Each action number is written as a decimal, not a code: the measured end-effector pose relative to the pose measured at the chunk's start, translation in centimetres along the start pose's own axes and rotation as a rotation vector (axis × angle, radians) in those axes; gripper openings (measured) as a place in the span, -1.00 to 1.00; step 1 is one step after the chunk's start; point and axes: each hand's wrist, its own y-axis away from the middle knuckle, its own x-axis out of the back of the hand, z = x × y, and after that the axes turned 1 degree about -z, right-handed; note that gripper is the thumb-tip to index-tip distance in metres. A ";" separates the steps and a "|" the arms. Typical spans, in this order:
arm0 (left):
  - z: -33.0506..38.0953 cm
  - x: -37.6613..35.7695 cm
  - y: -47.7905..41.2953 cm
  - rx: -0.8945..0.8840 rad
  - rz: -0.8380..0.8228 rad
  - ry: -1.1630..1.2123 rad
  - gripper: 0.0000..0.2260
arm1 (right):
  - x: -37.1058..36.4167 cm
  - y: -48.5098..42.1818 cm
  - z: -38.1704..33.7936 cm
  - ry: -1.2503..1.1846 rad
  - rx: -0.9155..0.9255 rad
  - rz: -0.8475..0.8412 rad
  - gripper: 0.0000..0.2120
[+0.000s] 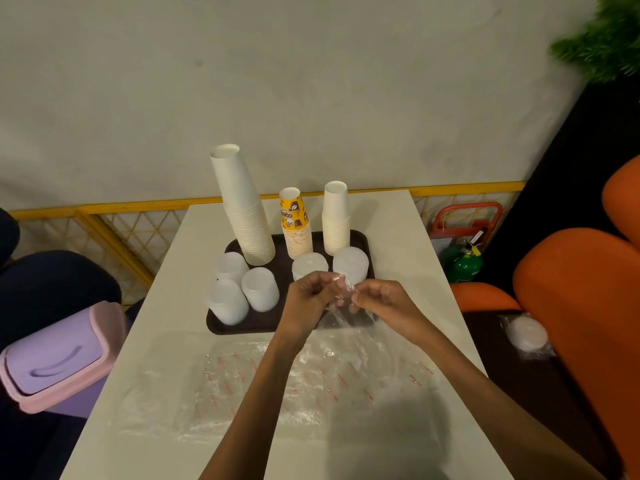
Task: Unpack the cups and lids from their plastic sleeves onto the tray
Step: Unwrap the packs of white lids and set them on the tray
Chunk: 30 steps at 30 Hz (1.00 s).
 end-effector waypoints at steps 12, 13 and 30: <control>-1.7 0.1 1.9 0.002 0.068 -0.069 -0.89 | 1.5 1.0 0.2 -0.415 -0.087 0.238 -0.90; -1.8 0.3 1.9 -0.011 0.073 -0.065 -0.88 | 1.6 1.1 0.2 -0.429 -0.094 0.242 -0.90; -1.4 1.3 1.2 -0.154 0.370 -0.333 -0.67 | 1.7 0.3 -0.8 -0.244 0.084 0.459 -0.91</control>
